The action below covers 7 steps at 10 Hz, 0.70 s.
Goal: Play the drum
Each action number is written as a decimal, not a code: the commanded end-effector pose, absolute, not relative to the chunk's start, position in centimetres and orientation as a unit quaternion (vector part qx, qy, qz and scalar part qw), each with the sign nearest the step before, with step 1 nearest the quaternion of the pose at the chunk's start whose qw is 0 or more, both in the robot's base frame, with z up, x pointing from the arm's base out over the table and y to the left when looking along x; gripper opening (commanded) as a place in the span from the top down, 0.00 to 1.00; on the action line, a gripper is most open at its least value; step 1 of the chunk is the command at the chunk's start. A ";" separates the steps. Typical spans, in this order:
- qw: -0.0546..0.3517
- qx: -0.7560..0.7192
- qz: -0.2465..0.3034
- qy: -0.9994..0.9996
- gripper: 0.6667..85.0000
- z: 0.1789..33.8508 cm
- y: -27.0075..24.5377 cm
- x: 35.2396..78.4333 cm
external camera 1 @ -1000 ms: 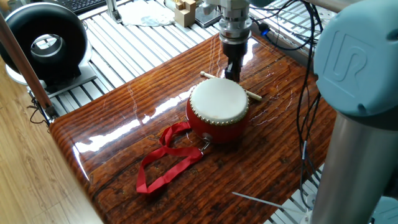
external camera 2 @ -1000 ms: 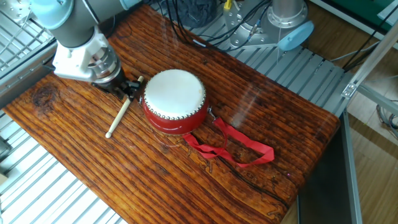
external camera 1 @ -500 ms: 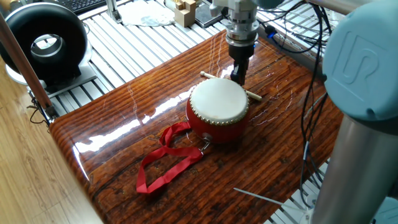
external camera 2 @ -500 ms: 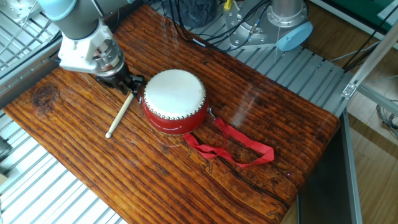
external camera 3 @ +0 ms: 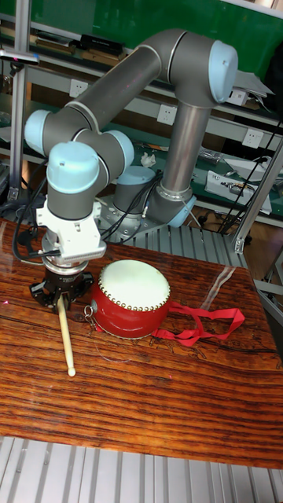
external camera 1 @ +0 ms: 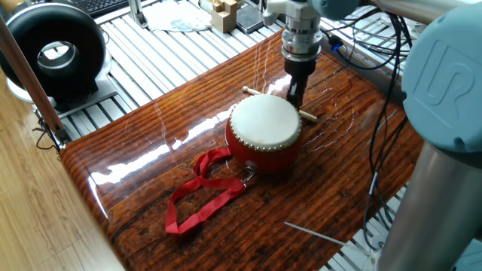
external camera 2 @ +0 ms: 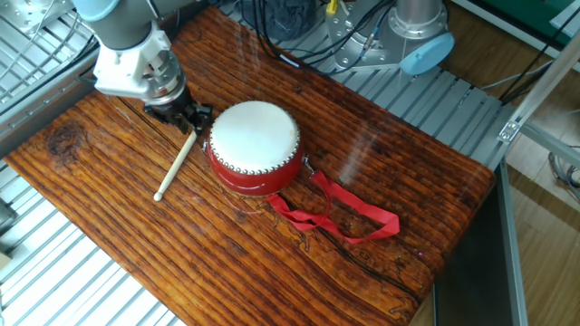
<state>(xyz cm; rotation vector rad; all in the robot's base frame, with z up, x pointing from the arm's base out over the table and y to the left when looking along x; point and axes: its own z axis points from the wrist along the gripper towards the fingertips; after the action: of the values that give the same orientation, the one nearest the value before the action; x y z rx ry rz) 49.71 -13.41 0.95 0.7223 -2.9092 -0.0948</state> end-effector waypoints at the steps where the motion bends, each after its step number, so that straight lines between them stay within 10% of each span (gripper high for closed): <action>1: 0.057 0.245 -0.040 -0.967 0.65 0.6 -13.3 49.8; 7: 0.054 0.262 -0.029 -0.963 0.82 0.8 -13.6 51.2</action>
<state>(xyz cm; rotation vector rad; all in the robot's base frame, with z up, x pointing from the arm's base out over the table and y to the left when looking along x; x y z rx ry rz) 50.42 -13.50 0.30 0.7711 -2.9291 -0.0923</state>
